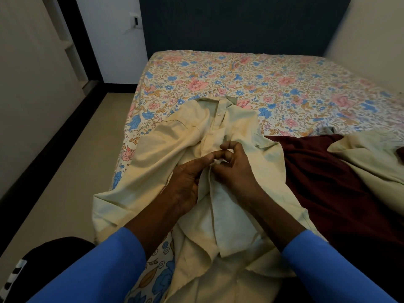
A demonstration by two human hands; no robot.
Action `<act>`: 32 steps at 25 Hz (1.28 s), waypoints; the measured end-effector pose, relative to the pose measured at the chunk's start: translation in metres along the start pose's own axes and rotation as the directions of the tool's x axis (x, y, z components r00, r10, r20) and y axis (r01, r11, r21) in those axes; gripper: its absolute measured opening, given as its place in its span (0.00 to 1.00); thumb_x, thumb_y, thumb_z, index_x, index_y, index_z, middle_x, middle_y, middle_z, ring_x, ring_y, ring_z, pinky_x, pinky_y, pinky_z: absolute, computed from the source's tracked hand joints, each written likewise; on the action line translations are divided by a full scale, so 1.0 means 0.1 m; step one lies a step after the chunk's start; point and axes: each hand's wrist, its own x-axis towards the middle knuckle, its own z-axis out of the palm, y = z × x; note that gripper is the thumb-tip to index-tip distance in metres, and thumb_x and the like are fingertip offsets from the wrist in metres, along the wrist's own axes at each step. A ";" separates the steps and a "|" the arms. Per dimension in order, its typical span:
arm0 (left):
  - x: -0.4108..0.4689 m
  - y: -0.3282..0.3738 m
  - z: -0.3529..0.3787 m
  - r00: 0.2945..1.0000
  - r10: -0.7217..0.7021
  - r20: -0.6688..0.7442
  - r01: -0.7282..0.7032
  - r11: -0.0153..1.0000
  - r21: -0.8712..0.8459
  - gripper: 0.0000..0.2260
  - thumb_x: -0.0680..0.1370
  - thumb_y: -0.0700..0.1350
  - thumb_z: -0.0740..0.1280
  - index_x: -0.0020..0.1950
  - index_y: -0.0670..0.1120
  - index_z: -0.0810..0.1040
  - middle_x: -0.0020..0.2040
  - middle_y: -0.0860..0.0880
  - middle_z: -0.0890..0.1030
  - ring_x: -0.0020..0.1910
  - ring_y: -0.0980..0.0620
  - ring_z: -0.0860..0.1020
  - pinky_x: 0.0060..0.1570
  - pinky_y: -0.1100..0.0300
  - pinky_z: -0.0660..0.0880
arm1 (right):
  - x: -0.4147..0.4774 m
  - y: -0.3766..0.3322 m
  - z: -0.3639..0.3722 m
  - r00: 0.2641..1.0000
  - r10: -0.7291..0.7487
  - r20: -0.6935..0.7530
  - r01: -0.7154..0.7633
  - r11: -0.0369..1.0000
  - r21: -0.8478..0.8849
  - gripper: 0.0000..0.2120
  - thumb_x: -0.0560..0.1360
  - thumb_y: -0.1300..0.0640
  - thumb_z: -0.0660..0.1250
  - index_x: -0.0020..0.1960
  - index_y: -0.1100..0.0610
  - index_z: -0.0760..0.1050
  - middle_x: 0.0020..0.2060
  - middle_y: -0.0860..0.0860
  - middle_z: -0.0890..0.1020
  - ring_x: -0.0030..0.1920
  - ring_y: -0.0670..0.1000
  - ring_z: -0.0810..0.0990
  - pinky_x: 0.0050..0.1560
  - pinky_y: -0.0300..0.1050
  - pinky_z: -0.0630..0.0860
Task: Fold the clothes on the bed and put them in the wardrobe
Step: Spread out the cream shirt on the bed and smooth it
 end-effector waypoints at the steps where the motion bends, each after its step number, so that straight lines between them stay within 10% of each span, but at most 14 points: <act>1: 0.01 0.00 -0.01 1.000 -0.007 -0.003 0.007 1.000 0.001 0.19 0.77 0.40 0.71 0.66 0.32 0.79 0.62 0.33 0.81 0.65 0.37 0.80 0.72 0.45 0.72 | -0.01 0.03 -0.02 0.996 -0.086 0.012 0.087 0.989 -0.120 0.22 0.76 0.72 0.67 0.64 0.56 0.67 0.48 0.55 0.84 0.41 0.48 0.83 0.42 0.43 0.80; 8: 0.08 0.02 -0.07 0.990 0.105 -0.089 -0.100 0.993 0.056 0.24 0.70 0.38 0.75 0.64 0.33 0.80 0.61 0.31 0.81 0.64 0.33 0.79 0.68 0.42 0.76 | -0.04 0.02 -0.03 0.949 -0.314 -0.006 0.285 0.868 -0.408 0.21 0.74 0.57 0.75 0.64 0.50 0.75 0.52 0.47 0.82 0.36 0.45 0.80 0.39 0.39 0.79; 12: 0.07 0.04 -0.06 0.959 0.253 -0.126 -0.219 0.946 0.237 0.13 0.74 0.35 0.75 0.57 0.39 0.82 0.51 0.39 0.86 0.54 0.40 0.85 0.57 0.49 0.82 | 0.03 0.08 -0.14 0.980 -0.181 -0.078 0.144 0.928 -0.344 0.06 0.77 0.54 0.75 0.52 0.54 0.85 0.41 0.50 0.87 0.42 0.52 0.86 0.48 0.58 0.85; 19: 0.05 0.13 -0.01 0.986 0.116 -0.116 -0.095 0.980 0.173 0.12 0.76 0.36 0.74 0.58 0.41 0.81 0.50 0.41 0.86 0.49 0.44 0.85 0.47 0.52 0.83 | 0.10 0.04 -0.10 0.949 0.280 0.146 -0.314 0.885 0.343 0.07 0.83 0.64 0.62 0.55 0.64 0.78 0.45 0.60 0.81 0.43 0.54 0.80 0.48 0.47 0.79; 24: 0.04 0.29 -0.15 0.979 0.133 0.154 -0.196 0.815 0.545 0.11 0.78 0.37 0.72 0.61 0.40 0.83 0.57 0.42 0.86 0.58 0.48 0.84 0.57 0.56 0.81 | 0.23 0.08 -0.05 0.919 0.391 0.051 -0.382 0.850 0.364 0.15 0.85 0.62 0.54 0.61 0.71 0.75 0.54 0.69 0.81 0.48 0.61 0.83 0.59 0.59 0.80; 32: 0.03 0.37 -0.23 0.969 0.168 0.181 -0.245 0.735 0.633 0.09 0.76 0.37 0.75 0.56 0.43 0.84 0.48 0.44 0.87 0.48 0.50 0.85 0.51 0.57 0.81 | 0.36 0.04 -0.08 0.971 0.211 -0.114 -0.191 0.967 0.168 0.11 0.78 0.65 0.71 0.59 0.69 0.79 0.52 0.66 0.85 0.55 0.65 0.85 0.63 0.63 0.80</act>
